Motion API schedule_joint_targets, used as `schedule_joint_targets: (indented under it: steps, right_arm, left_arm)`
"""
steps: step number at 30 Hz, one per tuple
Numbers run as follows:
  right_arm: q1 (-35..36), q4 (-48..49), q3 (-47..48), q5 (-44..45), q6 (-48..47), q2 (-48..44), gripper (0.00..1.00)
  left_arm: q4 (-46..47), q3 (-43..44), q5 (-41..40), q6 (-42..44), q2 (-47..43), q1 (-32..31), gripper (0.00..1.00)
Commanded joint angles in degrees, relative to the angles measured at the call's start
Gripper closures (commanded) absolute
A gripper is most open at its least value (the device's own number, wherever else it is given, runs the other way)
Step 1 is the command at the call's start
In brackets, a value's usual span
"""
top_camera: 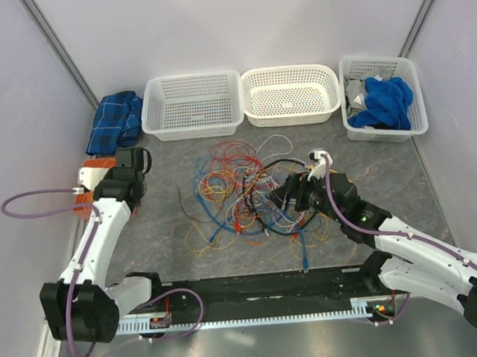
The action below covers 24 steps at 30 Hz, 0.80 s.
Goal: Untangle the cables
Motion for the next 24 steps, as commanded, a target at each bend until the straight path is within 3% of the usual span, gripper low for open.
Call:
schedule_joint_targets:
  steps: [1, 4, 11, 18, 21, 22, 24]
  right_arm:
    - [0.0, 3.8, -1.0, -2.1, 1.2, -0.6, 0.09]
    - [0.0, 2.7, -1.2, -2.0, 1.1, -2.0, 0.09]
    - [0.0, 0.2, -2.1, -1.0, 0.2, -6.8, 0.09]
    - [0.0, -0.9, -2.1, 0.5, -0.6, -6.7, 0.09]
    - [0.0, -1.2, -1.9, 0.8, -0.9, -6.4, 0.09]
    - [-0.1, -1.3, -1.9, 0.9, -1.1, -6.3, 0.09]
    - [-0.1, -1.3, -1.8, 1.1, -1.1, -6.1, 0.09]
  left_arm:
    - [-5.3, 4.8, -3.2, 5.6, -2.6, 1.5, 0.98]
    - [-6.7, 7.2, -3.4, 7.2, -2.7, 4.2, 0.98]
    - [-6.3, 8.1, 0.6, 10.3, 2.5, 18.5, 0.98]
    - [-3.7, 8.3, 1.5, 10.9, 10.5, 20.9, 0.98]
    - [-3.6, 10.2, 3.7, 12.6, 14.4, 21.4, 0.75]
    - [-3.6, 11.1, 4.5, 13.2, 14.7, 21.5, 0.63]
    - [-3.4, 11.4, 6.5, 13.6, 14.2, 21.5, 0.54]
